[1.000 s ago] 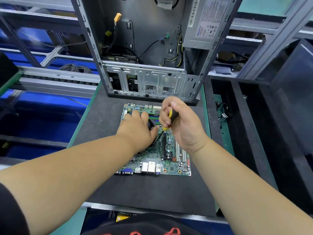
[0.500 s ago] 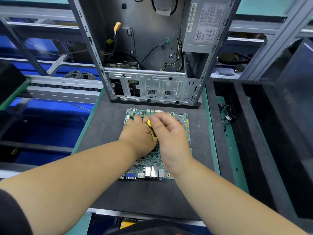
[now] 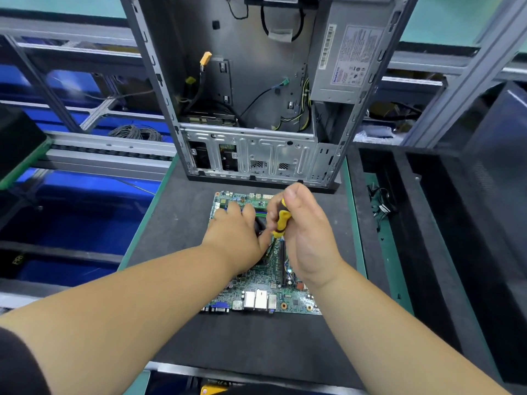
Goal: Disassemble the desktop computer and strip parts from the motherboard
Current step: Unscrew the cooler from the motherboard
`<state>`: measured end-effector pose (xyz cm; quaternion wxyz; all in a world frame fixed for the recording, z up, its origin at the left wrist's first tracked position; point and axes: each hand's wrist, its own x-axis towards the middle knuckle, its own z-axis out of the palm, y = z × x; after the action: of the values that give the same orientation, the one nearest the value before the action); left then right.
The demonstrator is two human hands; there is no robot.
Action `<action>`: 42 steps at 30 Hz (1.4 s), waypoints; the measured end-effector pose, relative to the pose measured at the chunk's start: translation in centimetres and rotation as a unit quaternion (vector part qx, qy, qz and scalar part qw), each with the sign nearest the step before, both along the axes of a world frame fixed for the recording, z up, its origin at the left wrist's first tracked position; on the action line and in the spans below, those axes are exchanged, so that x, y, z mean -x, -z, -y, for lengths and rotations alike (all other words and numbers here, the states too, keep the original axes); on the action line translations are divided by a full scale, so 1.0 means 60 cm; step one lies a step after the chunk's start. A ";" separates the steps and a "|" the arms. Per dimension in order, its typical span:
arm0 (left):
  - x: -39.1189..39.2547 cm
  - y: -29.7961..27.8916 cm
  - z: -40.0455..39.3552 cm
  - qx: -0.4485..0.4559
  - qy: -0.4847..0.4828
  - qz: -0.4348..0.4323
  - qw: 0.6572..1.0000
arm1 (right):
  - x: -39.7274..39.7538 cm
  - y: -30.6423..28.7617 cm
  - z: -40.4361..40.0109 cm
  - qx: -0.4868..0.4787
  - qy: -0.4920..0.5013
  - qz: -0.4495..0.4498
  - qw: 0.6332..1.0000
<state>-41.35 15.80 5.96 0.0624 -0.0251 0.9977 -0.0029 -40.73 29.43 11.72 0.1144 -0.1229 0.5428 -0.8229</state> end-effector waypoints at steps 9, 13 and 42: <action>-0.002 -0.003 -0.003 0.001 -0.010 -0.011 1.000 | -0.027 0.010 0.011 -0.010 0.138 -0.025 0.990; -0.005 -0.006 -0.004 0.007 -0.006 -0.013 1.000 | 0.001 0.003 0.013 0.020 0.069 -0.013 0.997; -0.002 -0.021 -0.002 0.074 0.075 0.065 0.992 | 0.000 -0.019 0.019 -0.082 -0.159 -0.082 0.980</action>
<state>-41.25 15.91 7.21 0.1244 0.0453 0.9877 -0.0830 -40.73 28.30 12.85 0.2081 -0.2648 0.5898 -0.7340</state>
